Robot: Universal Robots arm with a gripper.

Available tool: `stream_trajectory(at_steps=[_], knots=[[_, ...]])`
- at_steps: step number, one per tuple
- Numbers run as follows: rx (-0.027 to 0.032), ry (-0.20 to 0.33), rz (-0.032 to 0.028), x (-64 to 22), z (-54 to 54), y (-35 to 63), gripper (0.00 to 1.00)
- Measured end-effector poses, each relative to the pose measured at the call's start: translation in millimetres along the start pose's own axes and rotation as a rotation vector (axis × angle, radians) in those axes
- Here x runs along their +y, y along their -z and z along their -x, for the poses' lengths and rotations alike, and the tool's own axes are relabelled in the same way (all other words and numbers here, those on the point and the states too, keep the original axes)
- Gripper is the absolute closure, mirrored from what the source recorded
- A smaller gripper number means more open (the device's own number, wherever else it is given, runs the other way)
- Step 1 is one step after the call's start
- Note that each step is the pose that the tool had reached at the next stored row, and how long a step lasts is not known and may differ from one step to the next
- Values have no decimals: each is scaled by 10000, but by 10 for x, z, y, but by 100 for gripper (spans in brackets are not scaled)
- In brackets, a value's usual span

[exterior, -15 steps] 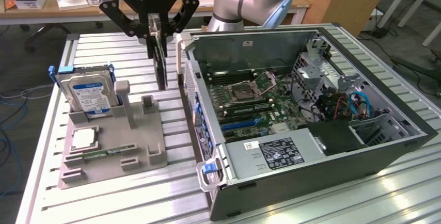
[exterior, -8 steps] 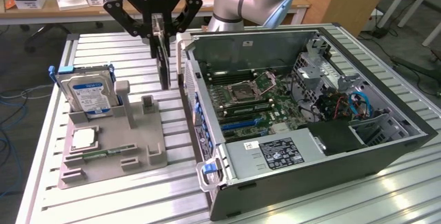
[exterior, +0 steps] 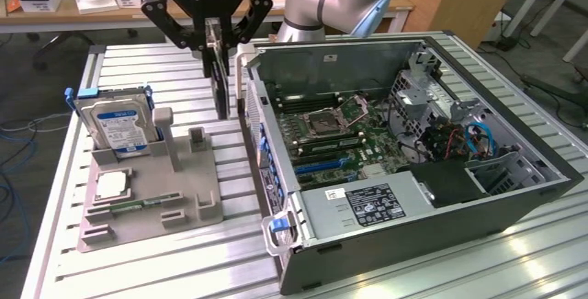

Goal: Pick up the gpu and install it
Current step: 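Pick up the gpu and move the gpu toward the slot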

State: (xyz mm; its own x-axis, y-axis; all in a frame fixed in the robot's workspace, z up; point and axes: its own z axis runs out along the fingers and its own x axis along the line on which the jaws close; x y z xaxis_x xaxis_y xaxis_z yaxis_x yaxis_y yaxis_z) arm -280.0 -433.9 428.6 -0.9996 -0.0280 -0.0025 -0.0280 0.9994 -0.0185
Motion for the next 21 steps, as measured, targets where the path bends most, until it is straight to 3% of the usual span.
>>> stream_trajectory(at_steps=[21], knots=[[0, 0, 0, -2, 75, 0, 74]])
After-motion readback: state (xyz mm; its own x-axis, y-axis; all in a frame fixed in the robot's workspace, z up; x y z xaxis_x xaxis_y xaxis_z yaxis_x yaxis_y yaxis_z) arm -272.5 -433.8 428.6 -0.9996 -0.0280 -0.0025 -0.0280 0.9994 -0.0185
